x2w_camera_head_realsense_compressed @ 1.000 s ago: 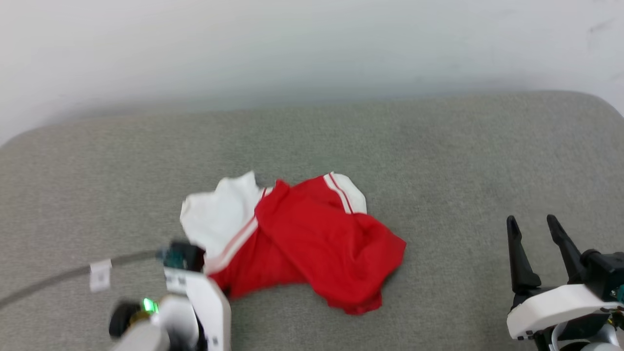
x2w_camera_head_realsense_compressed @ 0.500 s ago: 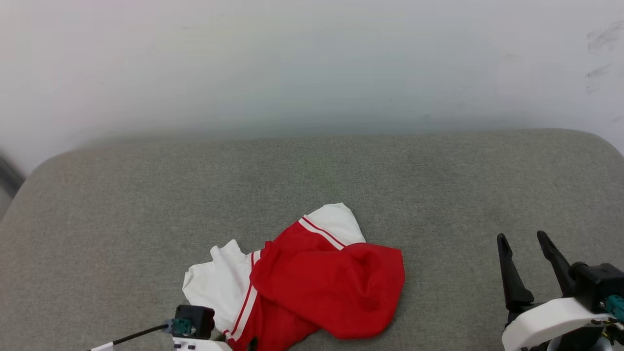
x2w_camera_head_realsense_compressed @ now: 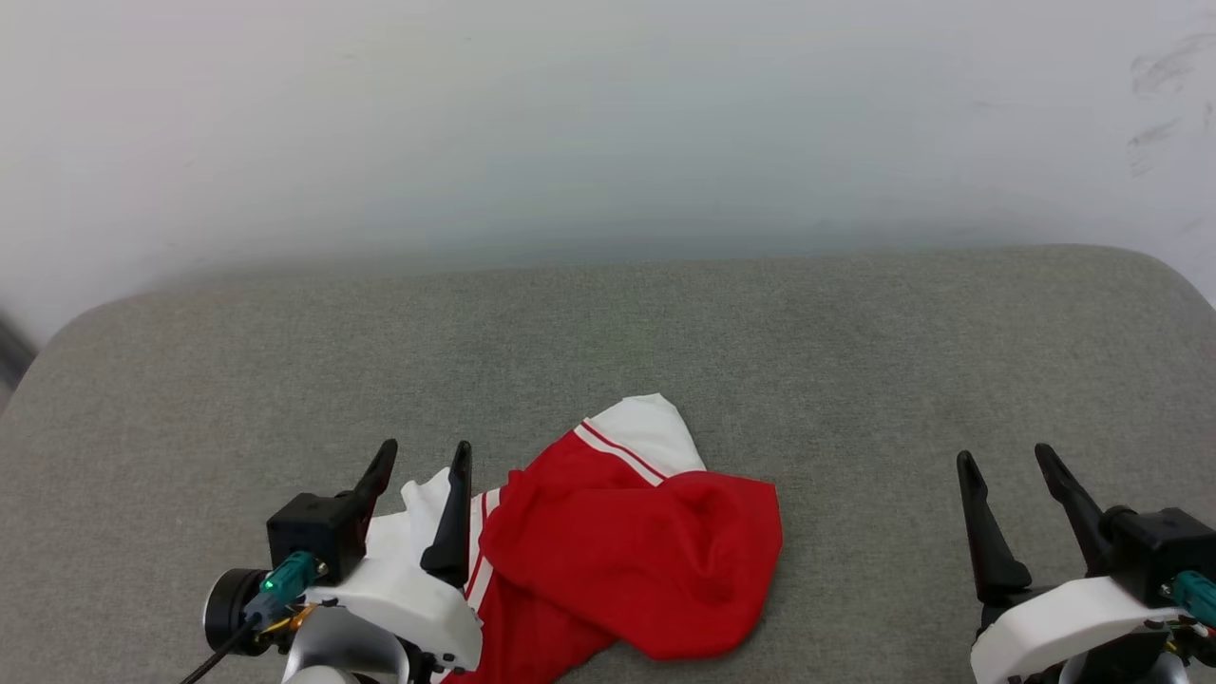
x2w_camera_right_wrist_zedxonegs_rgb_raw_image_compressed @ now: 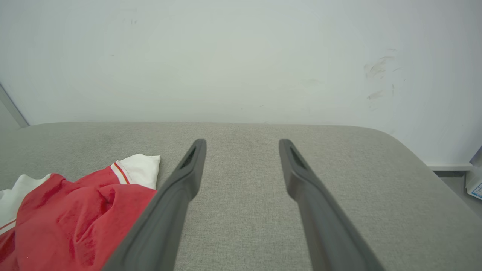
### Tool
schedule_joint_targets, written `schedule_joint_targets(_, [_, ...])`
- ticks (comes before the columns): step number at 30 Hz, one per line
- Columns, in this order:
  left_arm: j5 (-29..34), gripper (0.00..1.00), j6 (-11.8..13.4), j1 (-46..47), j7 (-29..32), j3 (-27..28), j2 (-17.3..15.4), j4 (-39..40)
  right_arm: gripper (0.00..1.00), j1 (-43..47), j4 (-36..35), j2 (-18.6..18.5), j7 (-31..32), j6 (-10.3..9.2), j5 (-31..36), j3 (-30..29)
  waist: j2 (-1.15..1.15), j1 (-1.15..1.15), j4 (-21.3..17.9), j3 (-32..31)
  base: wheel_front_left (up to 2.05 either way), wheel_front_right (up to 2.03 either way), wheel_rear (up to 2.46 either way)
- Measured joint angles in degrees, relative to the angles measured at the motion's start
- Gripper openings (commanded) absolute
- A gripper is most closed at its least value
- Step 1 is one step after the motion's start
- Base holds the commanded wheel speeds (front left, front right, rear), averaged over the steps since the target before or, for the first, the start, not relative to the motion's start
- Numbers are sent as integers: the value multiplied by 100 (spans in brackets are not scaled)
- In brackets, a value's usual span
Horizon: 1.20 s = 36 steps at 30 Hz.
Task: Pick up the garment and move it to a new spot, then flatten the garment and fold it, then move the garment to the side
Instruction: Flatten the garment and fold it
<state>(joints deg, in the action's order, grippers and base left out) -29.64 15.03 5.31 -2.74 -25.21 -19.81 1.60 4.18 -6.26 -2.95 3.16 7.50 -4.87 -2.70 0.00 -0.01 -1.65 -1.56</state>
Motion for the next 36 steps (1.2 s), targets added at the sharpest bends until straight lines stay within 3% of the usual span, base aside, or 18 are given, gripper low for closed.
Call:
schedule_joint_targets(5, [132, 100, 65, 122, -475, 120, 57, -31, 100, -3, -24, 0, 164, 0, -51, -68, 0, 0, 67, 63, 0, 0, 0])
schedule_joint_targets(11, [234, 100, 96, 209, -725, 121, 85, -8, 100, -76, -51, -141, 783, 0, -360, 103, 0, 0, 357, 166, 0, 0, 0])
schedule_joint_targets(26, [370, 100, 29, 555, -985, -55, 323, -111, 100, -1338, -126, -1653, 4395, 0, -2104, 2101, 0, 2, 1158, 749, 0, 0, 0])
schedule_joint_targets(33, [375, 100, -42, 680, -1061, -102, 422, -277, 100, -1627, 180, -1901, 5041, 0, -2336, 2610, 0, 2, 1386, 975, 0, 0, 0])
schedule_joint_targets(34, [375, 100, -46, 680, -1066, -116, 436, -300, 80, -1649, 261, -1907, 5042, 0, -2341, 2633, 0, 2, 1403, 990, 0, 0, 0])
schedule_joint_targets(35, [375, 100, -47, 680, -1082, -131, 454, -319, 80, -1677, 328, -1933, 5041, 0, -2340, 2674, 0, 2, 1419, 997, 0, 0, 0])
schedule_joint_targets(36, [375, 100, -48, 680, -1083, -141, 465, -337, 25, -1697, 368, -1948, 4997, 0, -2342, 2691, 0, 2, 1430, 998, 0, 0, 0])
